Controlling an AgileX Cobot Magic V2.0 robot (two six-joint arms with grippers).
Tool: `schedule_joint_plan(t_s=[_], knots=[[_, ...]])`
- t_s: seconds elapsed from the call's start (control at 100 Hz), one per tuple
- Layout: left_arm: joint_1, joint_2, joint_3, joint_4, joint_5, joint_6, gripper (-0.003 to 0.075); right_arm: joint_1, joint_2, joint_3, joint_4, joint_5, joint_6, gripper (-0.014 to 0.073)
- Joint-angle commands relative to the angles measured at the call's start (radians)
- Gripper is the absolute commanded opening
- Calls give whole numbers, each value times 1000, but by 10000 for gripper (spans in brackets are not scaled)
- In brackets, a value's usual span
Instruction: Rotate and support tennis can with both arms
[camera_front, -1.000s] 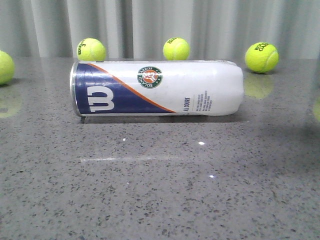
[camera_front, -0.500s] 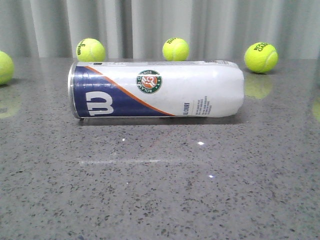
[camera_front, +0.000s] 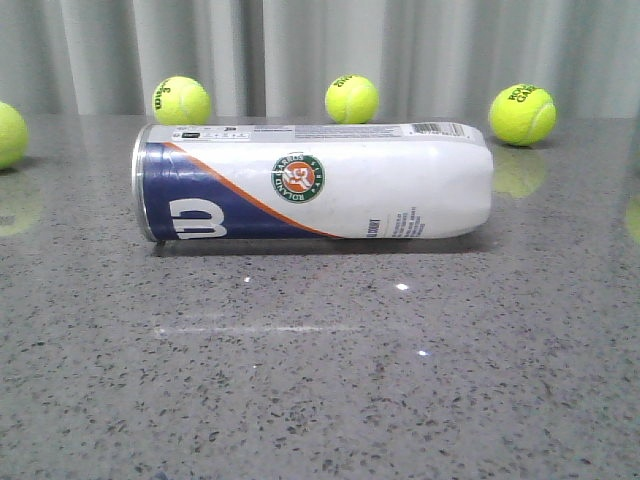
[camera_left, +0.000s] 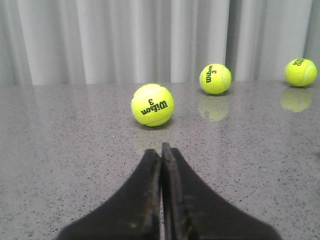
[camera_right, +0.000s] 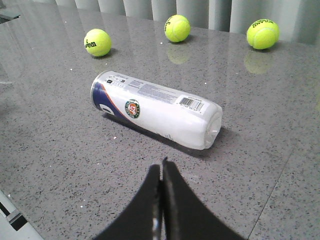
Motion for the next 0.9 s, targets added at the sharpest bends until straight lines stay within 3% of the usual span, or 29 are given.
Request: schedule_joint_plan(t_s=[0.0,0.25,0.47,0.67,0.79,0.89], knots=[[3,-31,-79,-1,-48,-10,-21,-6,8,-23,-6,-81,-12,-56],[3,102,-281,-1,167,-10,-21,-6,8,-23,-6,-81,-12,-56],[3,348,-481,-1,501,-10,-21,-6,8,-23,-6,-81,-12,-56],[3,547,-612,-1,628,-10,-14,-6,8,-23,-6,-81,-12,-56],[3,643,-670,-11,672,3,104,-6,8,-23,-6,-81,-12,-56],[3,723,-716,-17,726,3,281,-6,8,-23,-6,-81,-12,-56]])
